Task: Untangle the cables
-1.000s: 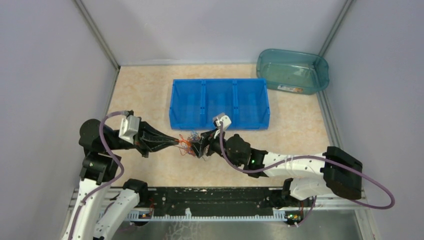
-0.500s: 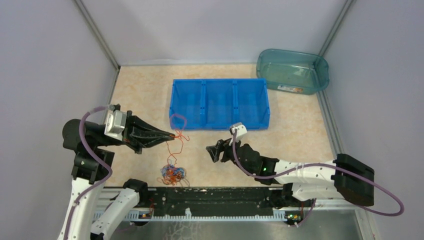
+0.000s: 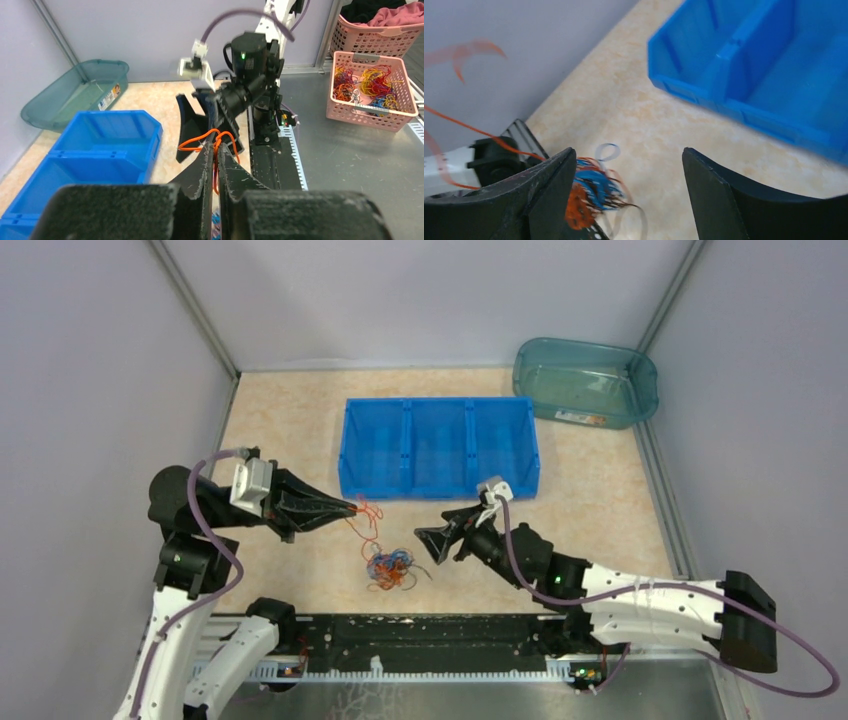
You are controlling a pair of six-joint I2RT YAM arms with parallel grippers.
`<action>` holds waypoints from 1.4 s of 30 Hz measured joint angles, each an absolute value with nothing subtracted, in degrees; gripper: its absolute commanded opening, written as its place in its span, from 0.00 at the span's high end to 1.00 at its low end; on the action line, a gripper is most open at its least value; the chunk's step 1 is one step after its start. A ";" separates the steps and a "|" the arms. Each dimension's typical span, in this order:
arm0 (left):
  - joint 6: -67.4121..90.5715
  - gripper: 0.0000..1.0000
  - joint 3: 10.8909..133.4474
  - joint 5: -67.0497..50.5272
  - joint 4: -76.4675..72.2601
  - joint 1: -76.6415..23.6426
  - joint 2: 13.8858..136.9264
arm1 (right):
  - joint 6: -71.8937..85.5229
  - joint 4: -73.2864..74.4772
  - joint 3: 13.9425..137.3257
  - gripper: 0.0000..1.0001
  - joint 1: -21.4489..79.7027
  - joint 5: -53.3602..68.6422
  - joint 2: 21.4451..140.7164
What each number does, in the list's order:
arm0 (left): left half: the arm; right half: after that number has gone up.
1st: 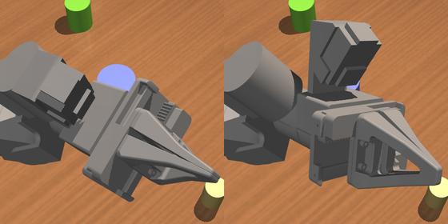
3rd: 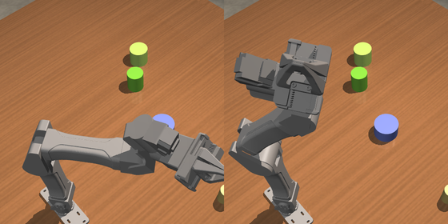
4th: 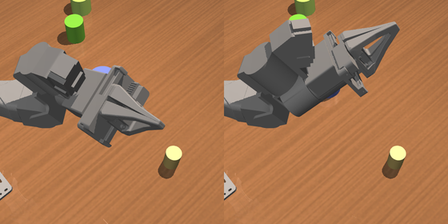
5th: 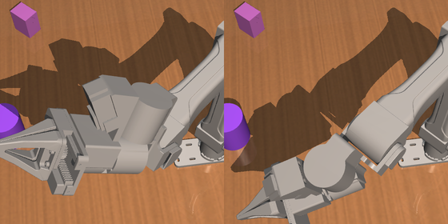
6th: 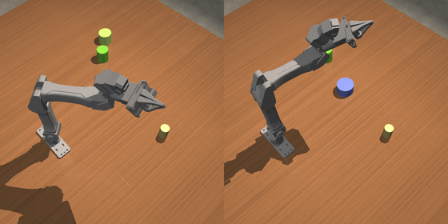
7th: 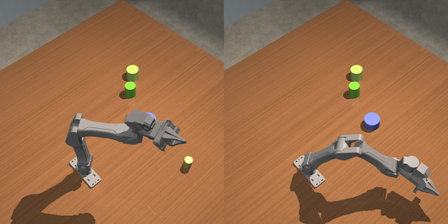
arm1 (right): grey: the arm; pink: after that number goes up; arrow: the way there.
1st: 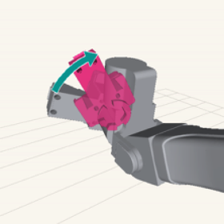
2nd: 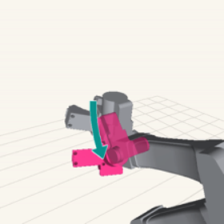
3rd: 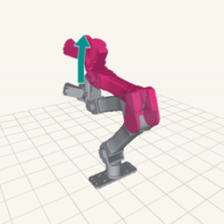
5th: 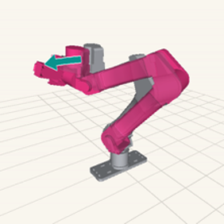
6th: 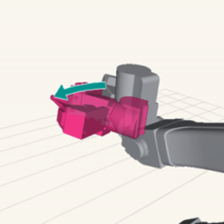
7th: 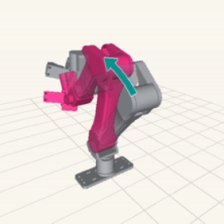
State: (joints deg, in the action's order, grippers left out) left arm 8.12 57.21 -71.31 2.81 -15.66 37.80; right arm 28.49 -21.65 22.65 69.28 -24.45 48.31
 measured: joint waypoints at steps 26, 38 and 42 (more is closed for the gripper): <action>4.80 0.90 56.27 -74.56 6.63 -15.66 38.26 | 7.92 -20.32 46.41 0.31 69.28 3.44 63.61; 3.16 0.90 56.27 -74.89 8.43 -15.66 38.24 | 4.25 -14.59 45.63 0.18 69.28 2.44 58.43; 3.18 0.90 56.27 -74.89 8.64 -15.66 38.26 | 2.63 -13.96 45.28 0.18 69.28 0.95 56.62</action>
